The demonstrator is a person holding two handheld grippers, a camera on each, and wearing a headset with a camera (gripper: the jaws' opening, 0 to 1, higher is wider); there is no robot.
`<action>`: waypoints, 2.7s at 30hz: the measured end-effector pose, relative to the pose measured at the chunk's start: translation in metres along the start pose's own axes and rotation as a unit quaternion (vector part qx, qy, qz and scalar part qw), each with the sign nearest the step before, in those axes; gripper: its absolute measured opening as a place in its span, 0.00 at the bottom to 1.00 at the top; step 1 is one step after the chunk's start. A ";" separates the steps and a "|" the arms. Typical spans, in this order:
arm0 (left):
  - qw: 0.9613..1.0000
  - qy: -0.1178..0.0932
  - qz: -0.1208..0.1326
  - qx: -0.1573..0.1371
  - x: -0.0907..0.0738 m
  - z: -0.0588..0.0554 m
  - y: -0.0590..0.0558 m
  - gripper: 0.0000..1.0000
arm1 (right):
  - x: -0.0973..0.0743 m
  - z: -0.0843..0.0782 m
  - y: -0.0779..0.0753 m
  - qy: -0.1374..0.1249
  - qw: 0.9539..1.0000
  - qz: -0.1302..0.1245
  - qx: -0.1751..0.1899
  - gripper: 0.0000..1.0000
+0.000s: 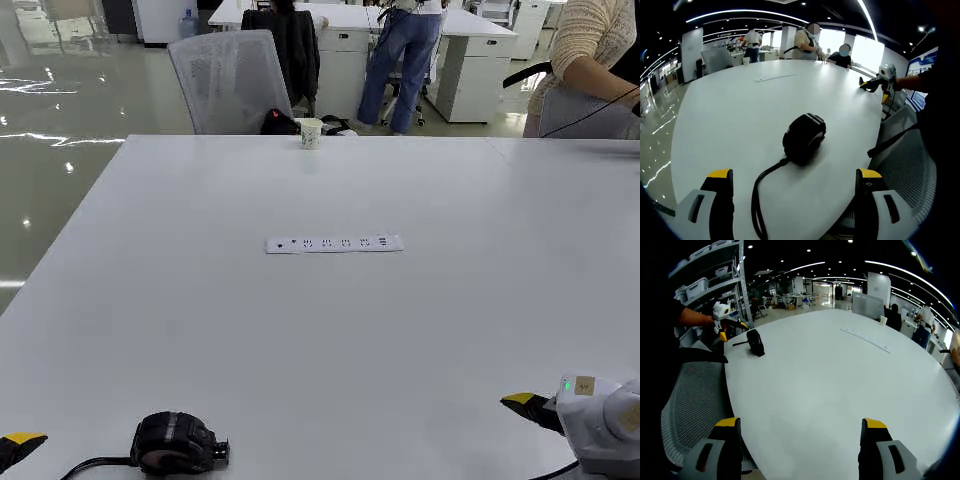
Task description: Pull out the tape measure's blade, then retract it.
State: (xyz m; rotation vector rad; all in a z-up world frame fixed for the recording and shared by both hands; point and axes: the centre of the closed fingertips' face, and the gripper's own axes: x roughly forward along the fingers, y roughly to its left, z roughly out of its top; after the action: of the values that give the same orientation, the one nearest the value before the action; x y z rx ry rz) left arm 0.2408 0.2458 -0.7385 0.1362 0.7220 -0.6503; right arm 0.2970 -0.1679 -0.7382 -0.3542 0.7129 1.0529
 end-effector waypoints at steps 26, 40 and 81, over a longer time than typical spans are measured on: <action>0.994 0.026 -0.058 0.092 0.022 0.037 0.000 0.99 | 0.021 0.021 0.004 0.012 0.998 0.034 -0.046 0.99; 0.984 0.068 -0.084 0.145 0.035 0.038 -0.007 0.99 | 0.033 0.034 0.007 0.014 0.997 0.047 -0.060 0.99; 0.932 0.156 -0.163 0.282 0.086 0.044 -0.028 0.81 | 0.111 0.081 0.049 0.010 0.990 0.101 -0.102 0.99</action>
State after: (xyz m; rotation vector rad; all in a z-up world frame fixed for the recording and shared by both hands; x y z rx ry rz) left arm 0.2974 0.1658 -0.7587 0.6737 0.8539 -1.1643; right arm 0.3166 -0.0242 -0.7520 -0.4755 0.6703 1.3212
